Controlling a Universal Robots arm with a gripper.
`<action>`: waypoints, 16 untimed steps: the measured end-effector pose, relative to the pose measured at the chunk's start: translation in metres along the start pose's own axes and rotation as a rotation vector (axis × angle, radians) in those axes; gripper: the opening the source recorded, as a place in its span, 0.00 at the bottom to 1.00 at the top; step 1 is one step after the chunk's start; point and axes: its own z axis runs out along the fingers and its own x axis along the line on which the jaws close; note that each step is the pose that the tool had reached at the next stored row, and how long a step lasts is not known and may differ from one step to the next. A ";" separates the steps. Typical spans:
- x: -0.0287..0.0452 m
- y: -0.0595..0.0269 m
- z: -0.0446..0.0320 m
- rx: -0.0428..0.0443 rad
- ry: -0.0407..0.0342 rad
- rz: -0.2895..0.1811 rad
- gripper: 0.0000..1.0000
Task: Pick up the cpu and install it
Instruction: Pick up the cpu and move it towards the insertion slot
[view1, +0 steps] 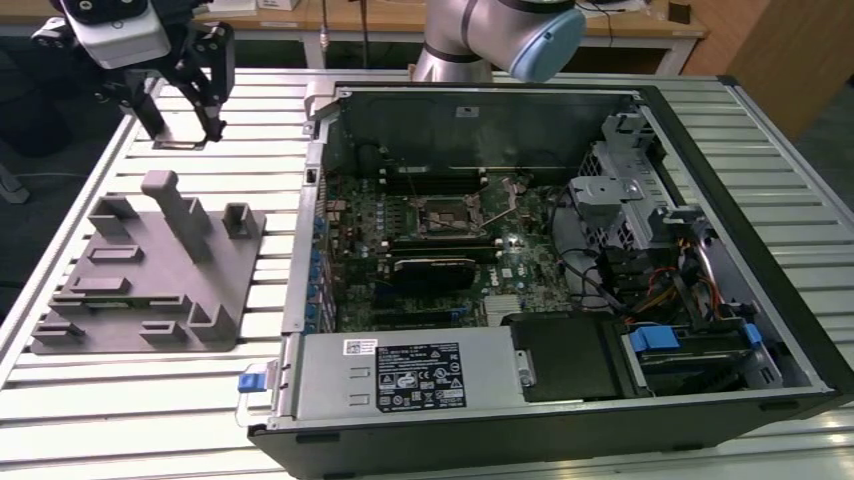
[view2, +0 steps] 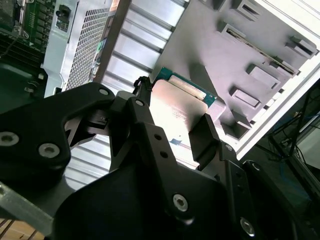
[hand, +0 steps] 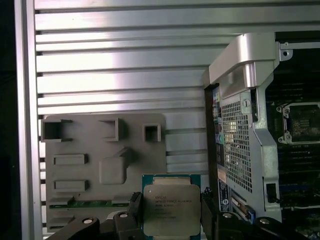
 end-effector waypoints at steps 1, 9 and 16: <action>-0.0010 0.0002 0.0000 0.0000 0.0000 0.000 0.55; -0.0089 0.0015 0.0003 0.0000 0.0000 0.000 0.55; -0.0155 0.0027 0.0005 0.0000 0.0000 0.000 0.55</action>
